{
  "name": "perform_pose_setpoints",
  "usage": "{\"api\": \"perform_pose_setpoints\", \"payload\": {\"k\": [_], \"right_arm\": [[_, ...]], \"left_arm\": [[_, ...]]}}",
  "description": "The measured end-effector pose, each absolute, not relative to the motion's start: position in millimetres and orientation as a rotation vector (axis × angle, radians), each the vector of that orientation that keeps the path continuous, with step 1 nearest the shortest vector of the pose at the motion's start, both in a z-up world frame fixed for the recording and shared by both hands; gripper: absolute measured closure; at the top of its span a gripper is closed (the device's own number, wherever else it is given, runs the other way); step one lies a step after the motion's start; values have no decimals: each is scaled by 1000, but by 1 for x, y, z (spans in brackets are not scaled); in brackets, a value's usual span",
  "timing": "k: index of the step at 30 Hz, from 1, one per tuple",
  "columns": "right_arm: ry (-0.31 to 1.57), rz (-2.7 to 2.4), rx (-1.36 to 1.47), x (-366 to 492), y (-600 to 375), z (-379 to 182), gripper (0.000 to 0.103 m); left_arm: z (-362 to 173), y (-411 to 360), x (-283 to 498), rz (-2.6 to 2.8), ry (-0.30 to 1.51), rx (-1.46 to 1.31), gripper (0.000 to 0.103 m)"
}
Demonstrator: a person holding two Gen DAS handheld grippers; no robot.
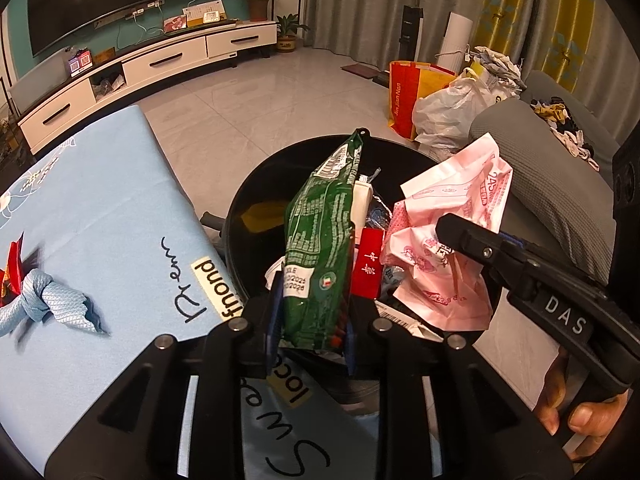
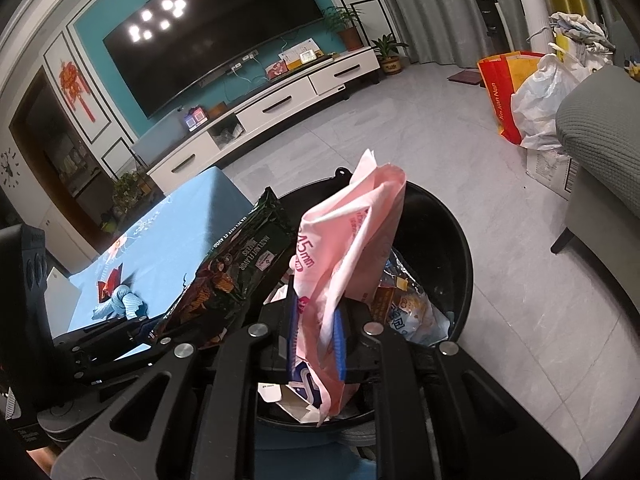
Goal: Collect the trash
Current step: 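Lower the green snack bag into the bin with the left tool while the right tool releases the pink bag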
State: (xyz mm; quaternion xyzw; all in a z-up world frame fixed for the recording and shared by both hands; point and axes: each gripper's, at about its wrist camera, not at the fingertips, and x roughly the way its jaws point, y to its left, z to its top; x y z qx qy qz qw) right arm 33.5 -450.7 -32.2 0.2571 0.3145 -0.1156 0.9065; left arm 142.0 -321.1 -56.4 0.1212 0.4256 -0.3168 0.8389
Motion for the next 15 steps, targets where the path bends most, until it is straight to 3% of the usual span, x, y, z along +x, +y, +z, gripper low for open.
{"api": "perform_pose_setpoints", "payload": {"k": [15], "right_arm": [[654, -251, 537, 32, -453, -32, 78]], "left_arm": [[-55, -320, 142, -664, 897, 260, 71]]}}
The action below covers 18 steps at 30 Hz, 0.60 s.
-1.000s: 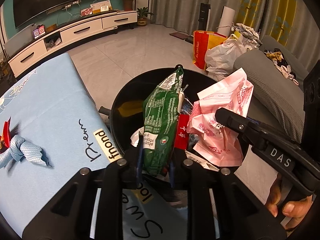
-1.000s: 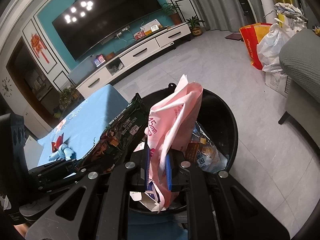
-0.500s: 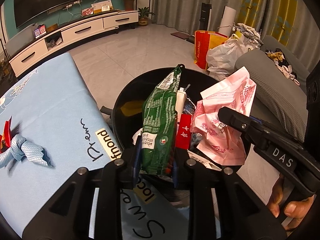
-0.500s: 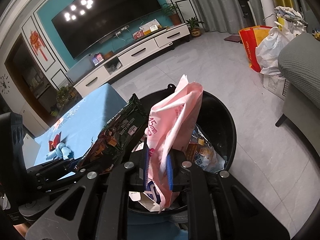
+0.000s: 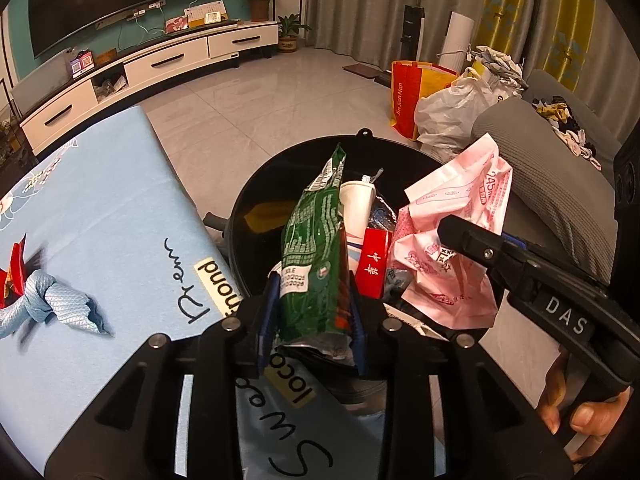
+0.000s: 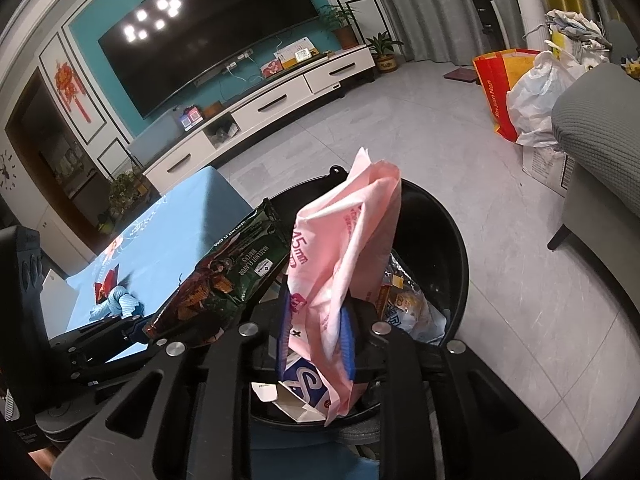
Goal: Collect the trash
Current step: 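Lower the green snack bag into the bin with the left tool while the right tool releases the pink bag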
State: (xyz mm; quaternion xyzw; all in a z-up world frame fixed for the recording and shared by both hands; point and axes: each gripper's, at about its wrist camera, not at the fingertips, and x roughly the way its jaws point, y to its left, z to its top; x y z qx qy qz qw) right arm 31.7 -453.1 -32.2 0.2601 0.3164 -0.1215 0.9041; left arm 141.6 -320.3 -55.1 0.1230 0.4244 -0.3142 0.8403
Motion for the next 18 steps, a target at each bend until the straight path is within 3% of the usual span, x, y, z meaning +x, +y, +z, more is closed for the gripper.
{"api": "perform_pose_setpoints", "payload": {"k": [18], "right_arm": [[655, -257, 541, 33, -452, -31, 74]], "left_arm": [[-55, -319, 143, -664, 894, 259, 63]]}}
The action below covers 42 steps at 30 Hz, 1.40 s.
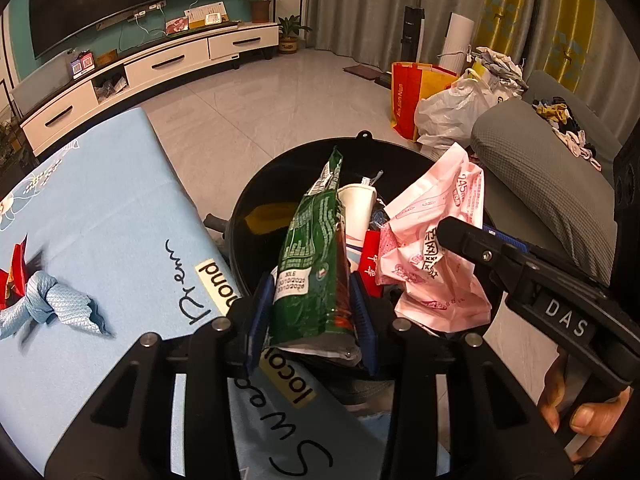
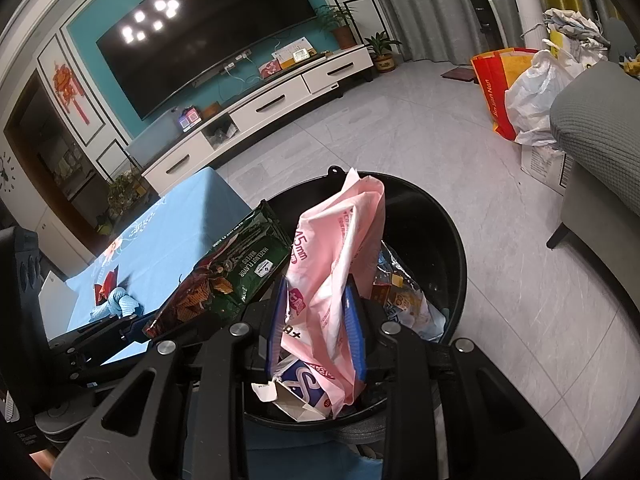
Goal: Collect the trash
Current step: 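Lower the green snack bag into the bin with the left tool while the right tool releases the pink bag, then move both open tools back over the red wrapper and blue cloth on the table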
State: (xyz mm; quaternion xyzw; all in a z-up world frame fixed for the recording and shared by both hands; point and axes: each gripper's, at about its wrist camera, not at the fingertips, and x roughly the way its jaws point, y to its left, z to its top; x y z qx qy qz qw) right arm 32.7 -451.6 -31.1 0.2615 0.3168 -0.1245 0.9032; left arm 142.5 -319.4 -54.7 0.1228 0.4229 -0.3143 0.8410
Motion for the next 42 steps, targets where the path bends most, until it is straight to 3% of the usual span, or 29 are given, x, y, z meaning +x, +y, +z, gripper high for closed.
{"api": "perform_pose_setpoints", "payload": {"k": [3, 22, 25, 30, 32, 39, 42], "right_arm": [[652, -262, 544, 32, -452, -30, 68], [650, -267, 552, 29, -454, -29, 59], [644, -269, 560, 27, -455, -27, 54], [635, -274, 563, 23, -453, -21, 50], [624, -283, 568, 20, -452, -19, 39], [605, -292, 565, 11, -448, -6, 31], [595, -296, 566, 5, -446, 0, 25]], "left_arm": [[-54, -319, 142, -662, 893, 258, 61], [-48, -323, 142, -657, 884, 259, 50], [-46, -322, 140, -657, 879, 256, 43], [-39, -320, 138, -656, 866, 253, 40], [-37, -319, 137, -656, 863, 251, 34], [-25, -310, 129, -650, 840, 240, 24], [-18, -305, 124, -643, 829, 235, 15]]}}
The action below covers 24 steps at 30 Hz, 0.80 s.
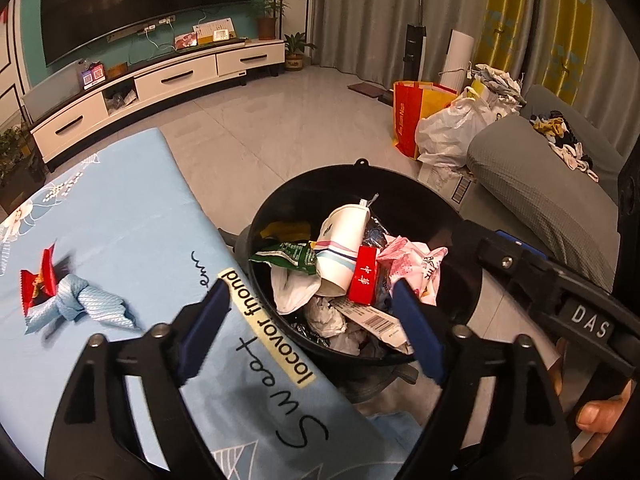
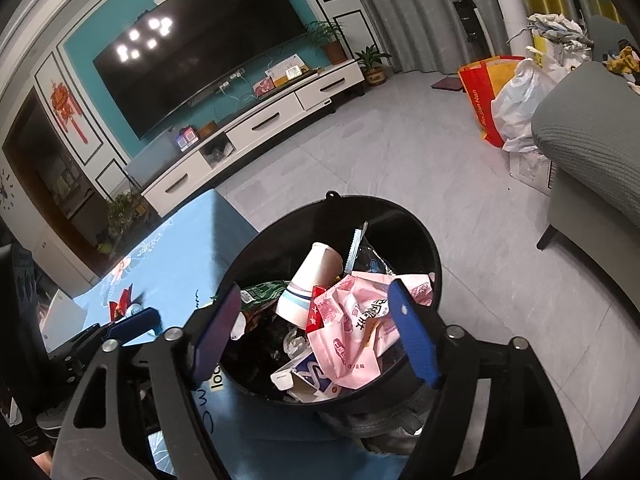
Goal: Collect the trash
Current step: 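Move both open tools back over the red wrapper and blue cloth on the table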
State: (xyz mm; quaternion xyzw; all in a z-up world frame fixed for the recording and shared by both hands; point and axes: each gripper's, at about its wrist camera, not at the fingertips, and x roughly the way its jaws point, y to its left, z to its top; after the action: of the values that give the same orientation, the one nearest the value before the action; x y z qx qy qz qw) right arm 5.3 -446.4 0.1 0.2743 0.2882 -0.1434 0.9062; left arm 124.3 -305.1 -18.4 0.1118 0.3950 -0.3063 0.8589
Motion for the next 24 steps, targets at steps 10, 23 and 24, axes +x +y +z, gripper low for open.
{"api": "perform_pose_setpoints", "payload": {"k": [10, 23, 24], "right_arm": [[604, -262, 565, -16, -432, 16, 9], [714, -42, 404, -28, -347, 33, 5], [722, -29, 394, -27, -341, 34, 5]], "left_arm": [[-8, -269, 102, -592, 845, 207, 3], [-11, -152, 54, -403, 896, 91, 3], [-12, -137, 48, -375, 891, 81, 3]]}}
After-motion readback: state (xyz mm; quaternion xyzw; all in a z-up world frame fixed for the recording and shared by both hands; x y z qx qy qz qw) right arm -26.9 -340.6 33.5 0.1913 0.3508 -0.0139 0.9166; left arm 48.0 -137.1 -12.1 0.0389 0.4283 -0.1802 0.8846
